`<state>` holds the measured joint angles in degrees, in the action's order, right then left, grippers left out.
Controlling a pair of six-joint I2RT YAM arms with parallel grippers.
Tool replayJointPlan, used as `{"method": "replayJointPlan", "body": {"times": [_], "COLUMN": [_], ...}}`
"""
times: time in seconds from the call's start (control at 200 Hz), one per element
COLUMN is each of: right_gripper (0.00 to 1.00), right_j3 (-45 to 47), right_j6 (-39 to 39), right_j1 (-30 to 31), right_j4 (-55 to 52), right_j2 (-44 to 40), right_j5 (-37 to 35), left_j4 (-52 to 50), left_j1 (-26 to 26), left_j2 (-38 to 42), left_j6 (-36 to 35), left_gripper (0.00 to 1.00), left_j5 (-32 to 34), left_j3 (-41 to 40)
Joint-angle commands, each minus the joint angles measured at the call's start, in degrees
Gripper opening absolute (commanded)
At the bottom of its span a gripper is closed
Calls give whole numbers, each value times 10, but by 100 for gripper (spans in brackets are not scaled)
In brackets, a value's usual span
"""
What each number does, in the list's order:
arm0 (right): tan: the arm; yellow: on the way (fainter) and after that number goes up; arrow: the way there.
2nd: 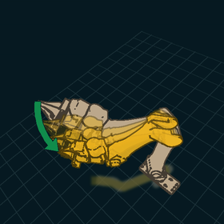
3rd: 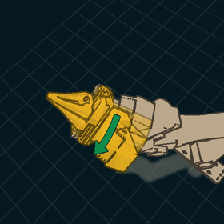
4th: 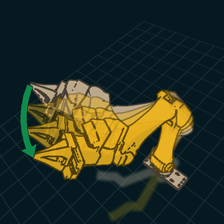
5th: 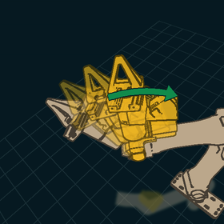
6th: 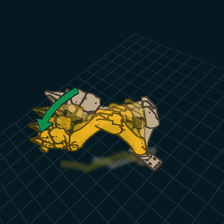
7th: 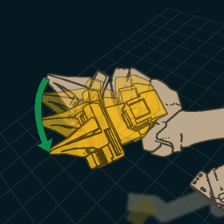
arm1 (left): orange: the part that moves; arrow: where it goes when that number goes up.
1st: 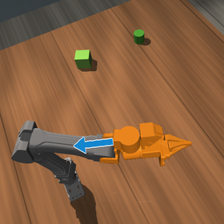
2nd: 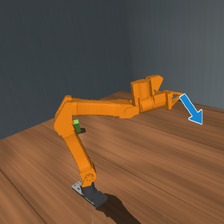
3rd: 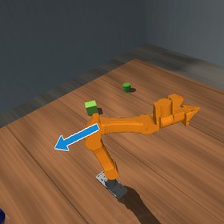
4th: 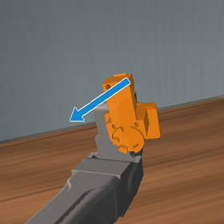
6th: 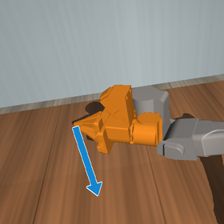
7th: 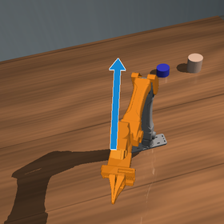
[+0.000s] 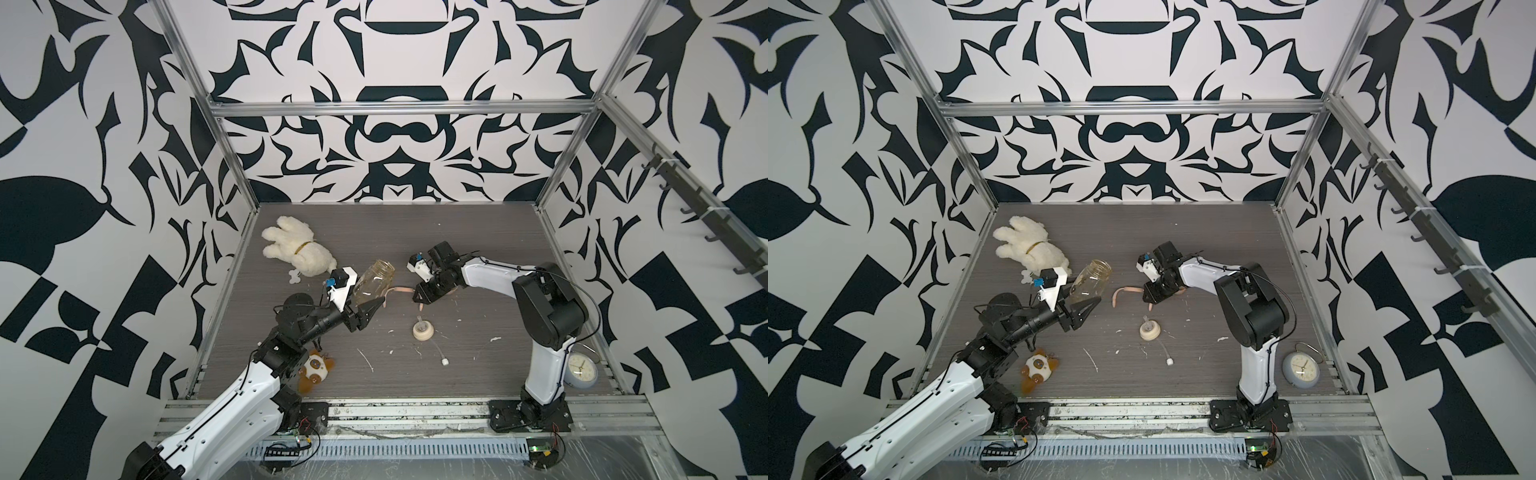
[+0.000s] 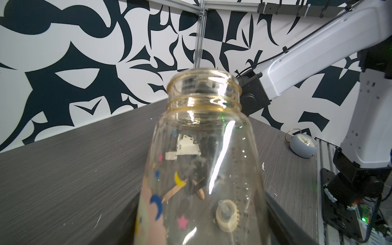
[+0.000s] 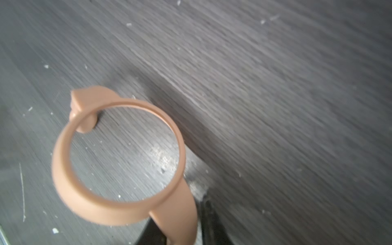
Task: Assemble the baby bottles
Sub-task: Pick up the handle at the center of the board, then put on the handle of the baby bottle.
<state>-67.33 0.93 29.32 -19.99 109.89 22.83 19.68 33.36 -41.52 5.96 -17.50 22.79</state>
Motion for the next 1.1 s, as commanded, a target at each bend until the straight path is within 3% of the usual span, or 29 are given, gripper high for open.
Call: {"method": "replayJointPlan", "body": {"times": [0.0,0.15,0.345,0.635,0.88,1.095], "right_gripper": [14,0,0,0,0,0], "right_j3": [-9,1,13,53,40,53], "right_j6": [1,-3,-29,-130,-185,-229], "right_j1": [-1,-1,-1,1,31,73], "right_j4": [1,9,54,289,336,384], "right_j2": [-10,-23,-72,-237,-293,-322], "right_j5": [5,-2,-23,-82,-126,-124], "left_j4": [-5,-12,-16,-4,8,38], "left_j1": [-2,-2,-2,-2,-2,-2], "left_j2": [8,-12,-17,-30,-28,-39], "left_j6": [-4,-8,-9,-7,-7,-5], "left_gripper": [47,46,46,44,44,44], "left_j5": [11,3,1,-49,-66,-71], "left_j3": [11,19,23,48,63,63]}}
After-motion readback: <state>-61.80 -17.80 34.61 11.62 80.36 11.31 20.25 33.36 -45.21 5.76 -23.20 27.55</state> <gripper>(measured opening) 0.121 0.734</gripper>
